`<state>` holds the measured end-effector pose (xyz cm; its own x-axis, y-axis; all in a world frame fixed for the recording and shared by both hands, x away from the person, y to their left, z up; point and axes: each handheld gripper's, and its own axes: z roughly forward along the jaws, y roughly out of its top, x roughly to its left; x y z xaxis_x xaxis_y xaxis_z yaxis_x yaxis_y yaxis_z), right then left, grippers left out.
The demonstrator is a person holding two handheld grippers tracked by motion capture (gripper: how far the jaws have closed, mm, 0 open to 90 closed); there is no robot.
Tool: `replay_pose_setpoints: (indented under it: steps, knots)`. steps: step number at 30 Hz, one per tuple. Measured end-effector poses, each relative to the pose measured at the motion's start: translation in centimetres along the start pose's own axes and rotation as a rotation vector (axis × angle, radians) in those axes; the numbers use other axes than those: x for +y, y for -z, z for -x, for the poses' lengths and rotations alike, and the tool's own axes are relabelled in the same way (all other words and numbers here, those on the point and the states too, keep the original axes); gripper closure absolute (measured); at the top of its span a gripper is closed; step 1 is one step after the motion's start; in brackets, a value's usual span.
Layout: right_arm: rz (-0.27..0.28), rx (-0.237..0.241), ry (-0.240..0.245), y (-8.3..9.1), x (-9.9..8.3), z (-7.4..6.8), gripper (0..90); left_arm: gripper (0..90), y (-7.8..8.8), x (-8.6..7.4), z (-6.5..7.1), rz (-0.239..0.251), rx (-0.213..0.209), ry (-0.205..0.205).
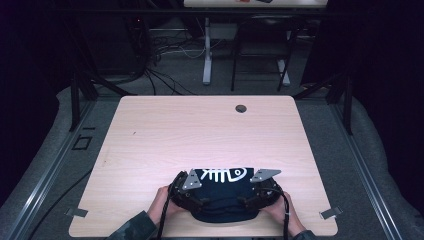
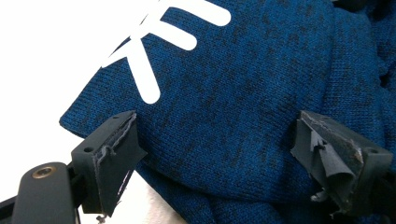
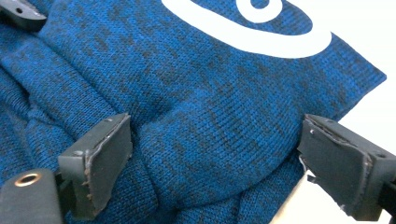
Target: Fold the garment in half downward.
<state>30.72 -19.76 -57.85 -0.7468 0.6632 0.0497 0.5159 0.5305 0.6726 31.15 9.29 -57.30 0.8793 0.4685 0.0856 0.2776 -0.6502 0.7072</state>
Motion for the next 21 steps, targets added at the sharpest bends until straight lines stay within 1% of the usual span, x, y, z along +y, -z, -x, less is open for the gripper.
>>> replay_pose_setpoints:
  steps: [7,11,15,17,20,21]
  knots:
    - [-0.003,-0.019,0.002,-0.5,0.6,0.2,9.7,12.9,-0.3,0.0,-1.1,-0.008,0.015,0.023]
    - [0.004,-0.025,0.001,-0.7,0.8,0.3,9.3,11.8,-0.5,0.0,-1.7,-0.010,0.010,0.035]
    - [0.007,-0.038,-0.009,-0.7,0.8,0.1,8.8,11.3,-0.5,0.0,-1.7,-0.009,0.010,0.033]
    - [0.004,-0.050,-0.009,-0.7,0.8,0.0,7.7,10.8,-0.6,0.0,-1.7,-0.005,0.011,0.038]
    - [0.009,-0.063,-0.021,-0.7,0.8,-0.1,5.4,8.1,-0.5,0.1,-1.8,-0.001,0.018,0.043]
    - [0.013,-0.072,-0.016,-0.6,0.8,-0.1,4.5,6.8,-0.4,0.2,-1.8,0.002,0.020,0.046]
